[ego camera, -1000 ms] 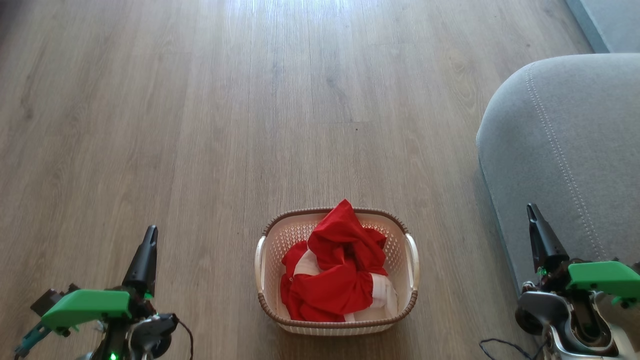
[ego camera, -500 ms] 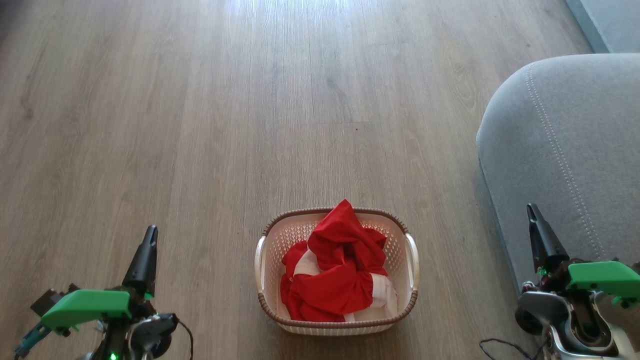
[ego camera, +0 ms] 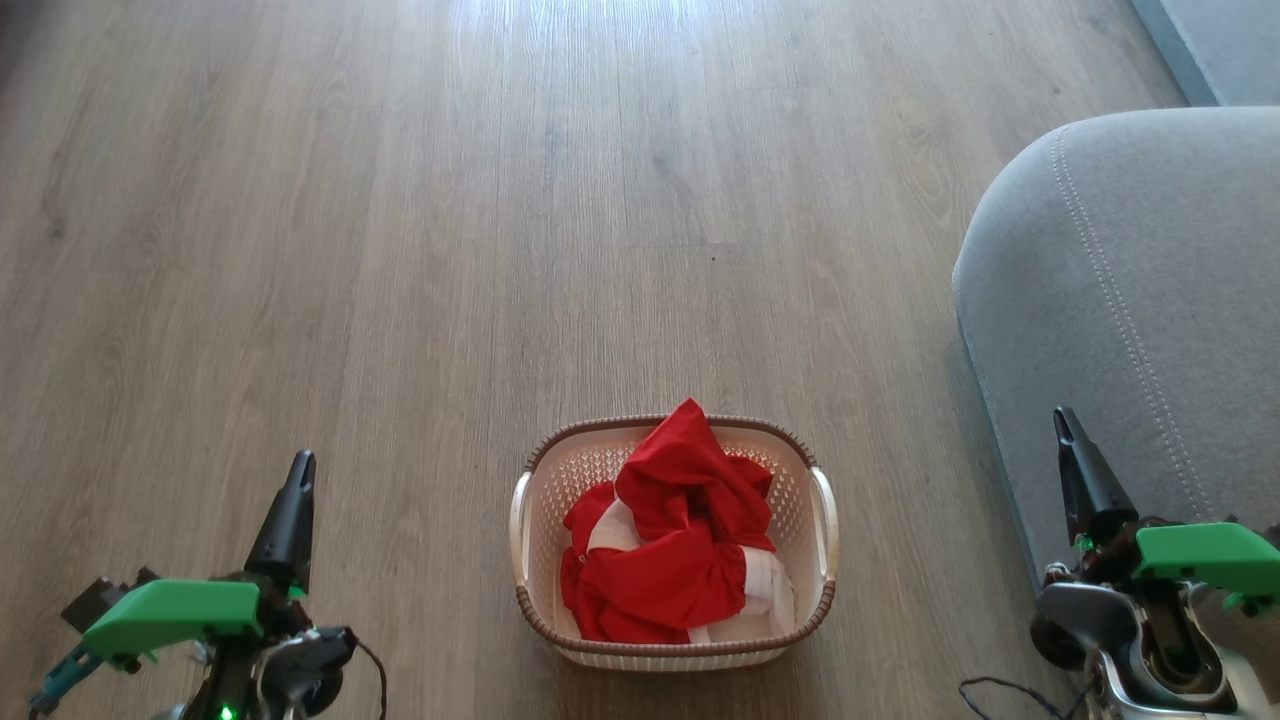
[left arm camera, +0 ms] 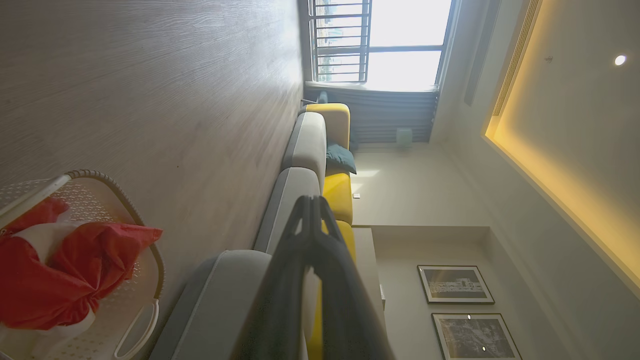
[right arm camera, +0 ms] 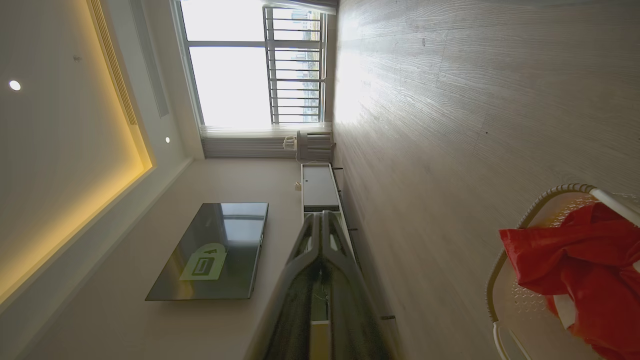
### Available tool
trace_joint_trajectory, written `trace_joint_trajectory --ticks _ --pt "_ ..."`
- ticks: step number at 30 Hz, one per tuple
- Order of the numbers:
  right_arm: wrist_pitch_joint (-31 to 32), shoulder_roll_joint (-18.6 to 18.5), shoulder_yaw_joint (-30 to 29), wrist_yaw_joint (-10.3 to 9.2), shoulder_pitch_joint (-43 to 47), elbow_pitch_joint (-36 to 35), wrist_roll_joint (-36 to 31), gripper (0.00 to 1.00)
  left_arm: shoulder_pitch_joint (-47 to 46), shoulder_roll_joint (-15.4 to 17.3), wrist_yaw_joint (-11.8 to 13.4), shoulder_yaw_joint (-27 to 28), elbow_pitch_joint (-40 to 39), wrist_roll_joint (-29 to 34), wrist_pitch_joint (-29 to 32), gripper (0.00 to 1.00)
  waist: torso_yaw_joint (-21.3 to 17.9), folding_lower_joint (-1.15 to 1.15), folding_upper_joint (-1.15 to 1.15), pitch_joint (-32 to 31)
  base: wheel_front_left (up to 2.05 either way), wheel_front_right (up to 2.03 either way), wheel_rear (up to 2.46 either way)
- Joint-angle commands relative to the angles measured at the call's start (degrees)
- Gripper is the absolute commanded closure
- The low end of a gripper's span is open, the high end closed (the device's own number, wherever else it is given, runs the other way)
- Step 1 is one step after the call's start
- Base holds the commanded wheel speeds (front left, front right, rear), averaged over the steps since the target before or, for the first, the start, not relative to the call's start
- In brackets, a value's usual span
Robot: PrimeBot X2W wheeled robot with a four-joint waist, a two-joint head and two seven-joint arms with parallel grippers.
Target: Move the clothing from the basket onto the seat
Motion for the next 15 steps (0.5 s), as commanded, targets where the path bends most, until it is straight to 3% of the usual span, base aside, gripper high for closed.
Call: trace_joint_trajectory --ticks 1,15 --pt "0.33 -0.22 1.05 0.48 -1.08 -2.10 -0.56 1.00 -2.51 0.53 -0.53 1.86 -1.96 0.41 0.42 1.00 0.00 0.00 0.00 0.00 0.00 0.00 0.00" --pt "0.33 -0.22 1.05 0.48 -1.08 -2.10 -0.56 1.00 -2.51 0.53 -0.53 1.85 -1.96 0.41 0.42 1.00 0.00 0.00 0.00 0.00 0.00 0.00 0.00"
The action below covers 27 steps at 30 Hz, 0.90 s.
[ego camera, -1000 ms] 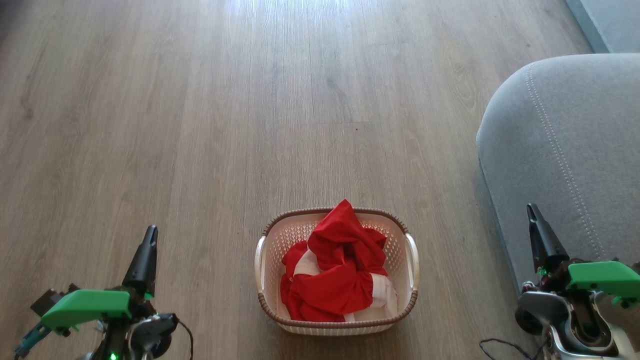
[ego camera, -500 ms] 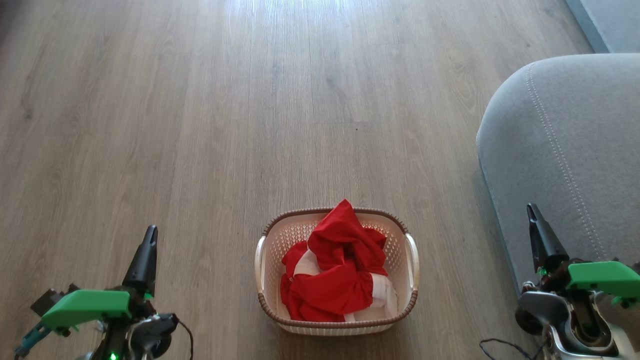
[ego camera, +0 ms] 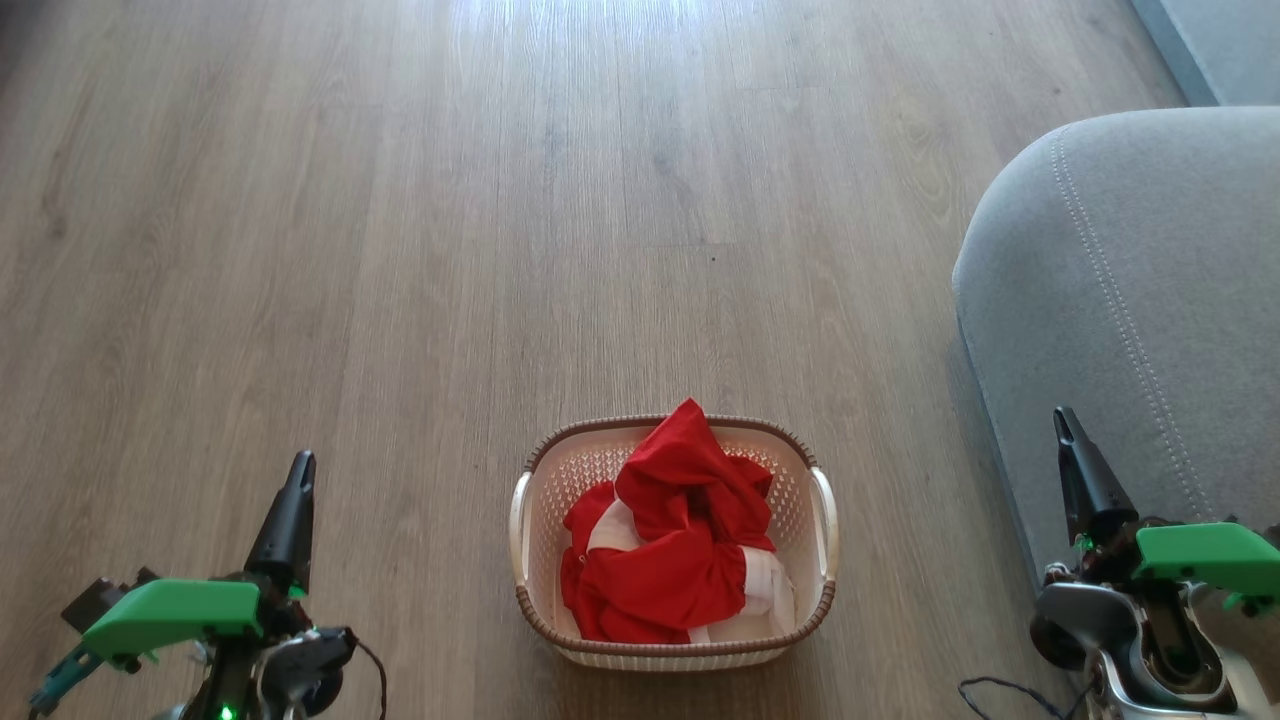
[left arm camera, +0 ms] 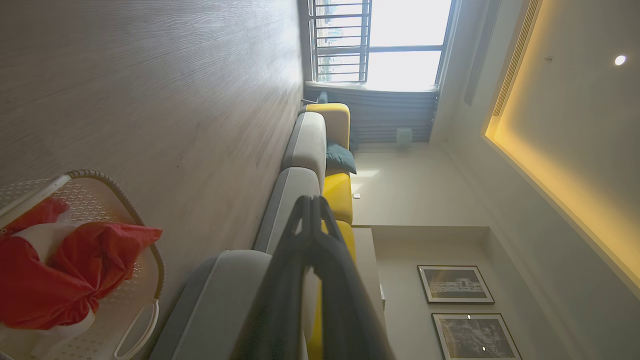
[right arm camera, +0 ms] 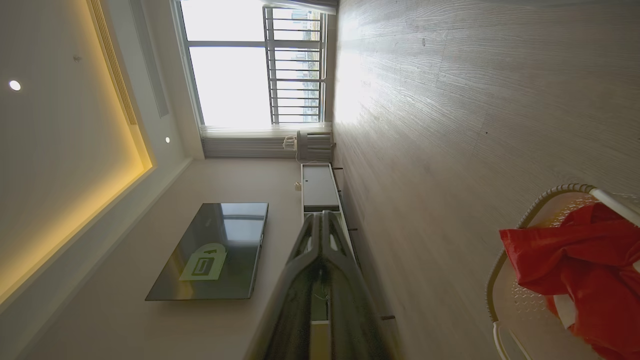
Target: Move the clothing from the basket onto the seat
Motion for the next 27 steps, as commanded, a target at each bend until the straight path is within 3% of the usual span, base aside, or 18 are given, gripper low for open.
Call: trace_joint_trajectory --ticks 1,27 --pt "0.33 -0.22 1.05 0.48 -1.08 -2.10 -0.56 1.00 -2.51 0.53 -0.53 1.85 -1.96 0.41 0.42 1.00 0.00 0.00 0.00 0.00 0.00 0.00 0.00" --pt "0.33 -0.22 1.06 0.48 -1.08 -2.10 -0.55 1.00 -2.51 0.53 -0.53 1.85 -1.96 0.41 0.42 1.00 0.00 0.00 0.00 0.00 0.00 0.00 0.00"
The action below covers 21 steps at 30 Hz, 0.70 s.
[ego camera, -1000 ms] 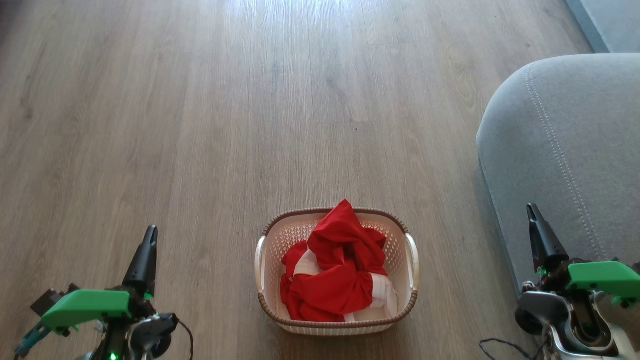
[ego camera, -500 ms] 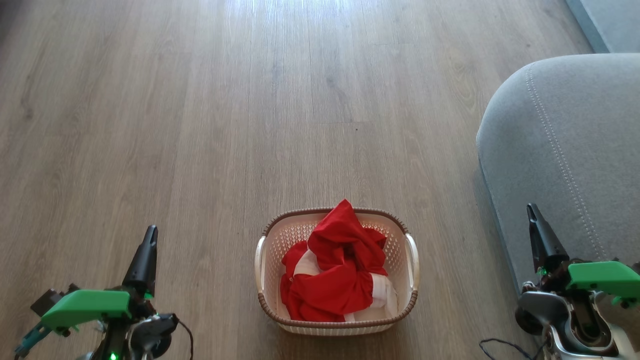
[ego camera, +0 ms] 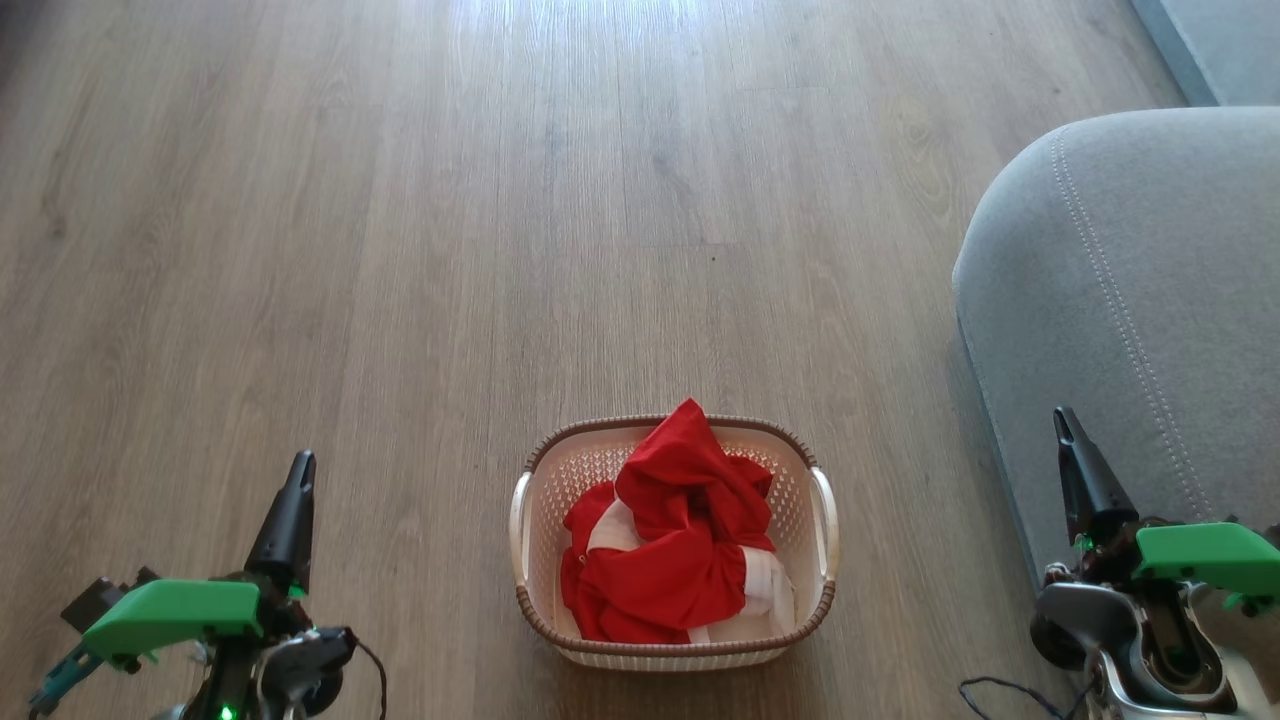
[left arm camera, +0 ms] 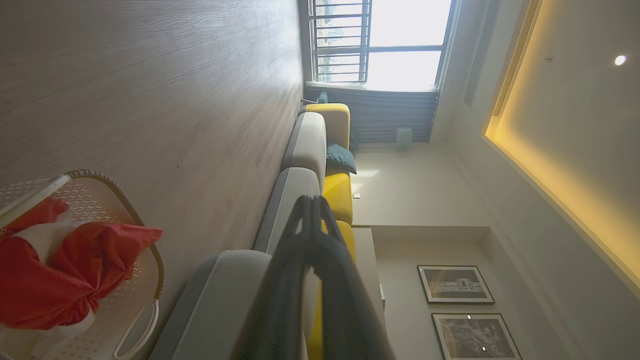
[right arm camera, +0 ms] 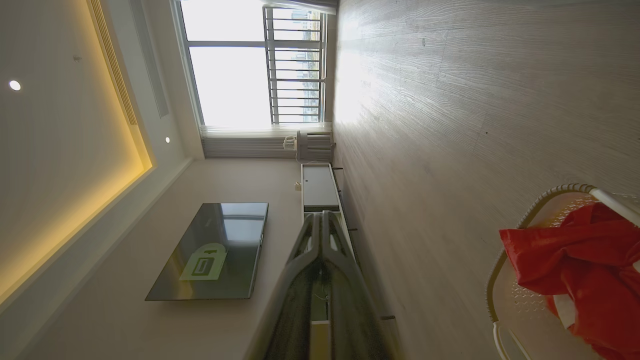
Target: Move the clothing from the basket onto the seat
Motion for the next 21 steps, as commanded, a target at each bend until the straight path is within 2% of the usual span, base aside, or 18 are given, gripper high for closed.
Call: trace_joint_trajectory --ticks 1,21 --pt "0.33 -0.22 1.06 0.48 -1.08 -2.10 -0.55 1.00 -2.51 0.53 -0.53 1.86 -1.96 0.41 0.42 1.00 0.00 0.00 0.00 0.00 0.00 0.00 0.00" --pt "0.33 -0.22 1.06 0.48 -1.08 -2.10 -0.55 1.00 -2.51 0.53 -0.53 1.86 -1.96 0.41 0.42 1.00 0.00 0.00 0.00 0.00 0.00 0.00 0.00"
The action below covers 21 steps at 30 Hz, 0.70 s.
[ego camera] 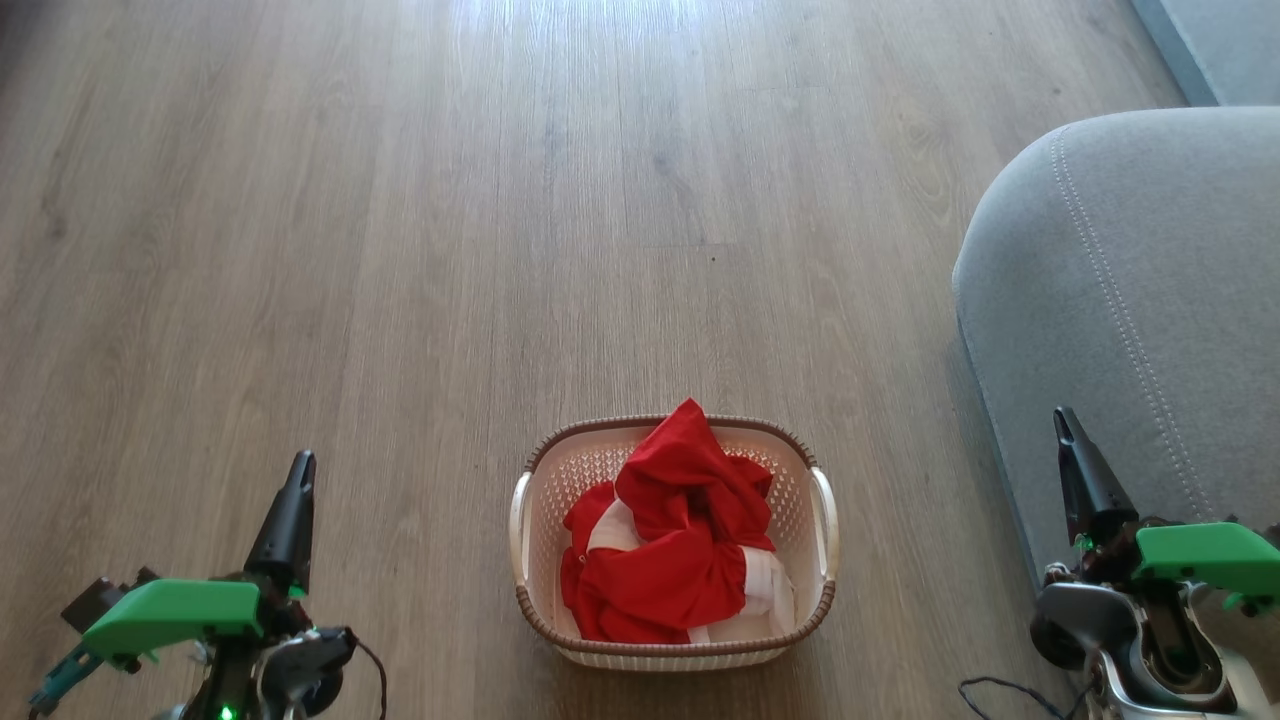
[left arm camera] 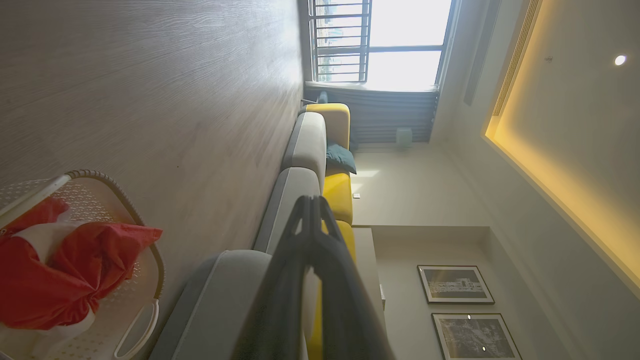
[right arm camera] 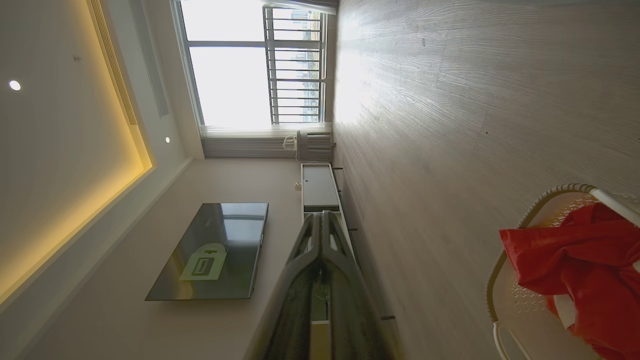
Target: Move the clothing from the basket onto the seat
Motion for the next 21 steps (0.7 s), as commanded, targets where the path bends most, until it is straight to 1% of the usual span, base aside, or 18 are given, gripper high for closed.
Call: trace_joint_trajectory --ticks 1,11,12,17,21 --pt "0.33 -0.22 1.06 0.48 -1.08 -2.10 -0.55 1.00 -2.51 0.53 -0.53 1.86 -1.96 0.41 0.42 1.00 0.00 0.00 0.00 0.00 0.00 0.00 0.00" --pt "0.33 -0.22 1.06 0.48 -1.08 -2.10 -0.55 1.00 -2.51 0.53 -0.53 1.86 -1.96 0.41 0.42 1.00 0.00 0.00 0.00 0.00 0.00 0.00 0.00" --pt "0.00 0.00 0.00 0.00 -0.01 0.01 0.00 0.00 0.00 0.00 0.00 0.00 0.00 0.00 0.00 0.00 0.00 0.00 0.00 0.00 0.00 0.00 0.00" --pt "-0.02 0.59 0.30 -0.02 1.64 4.27 0.01 0.00 2.35 -0.61 0.10 -0.28 3.90 0.02 -0.15 0.00 0.00 0.00 0.00 0.03 0.00 0.00 0.00" --pt "-0.23 0.46 0.59 0.00 0.88 4.23 -0.33 0.00 1.70 -0.52 0.08 -0.37 3.99 0.46 -0.79 0.00 -0.02 0.00 0.00 0.04 0.00 0.00 0.00"
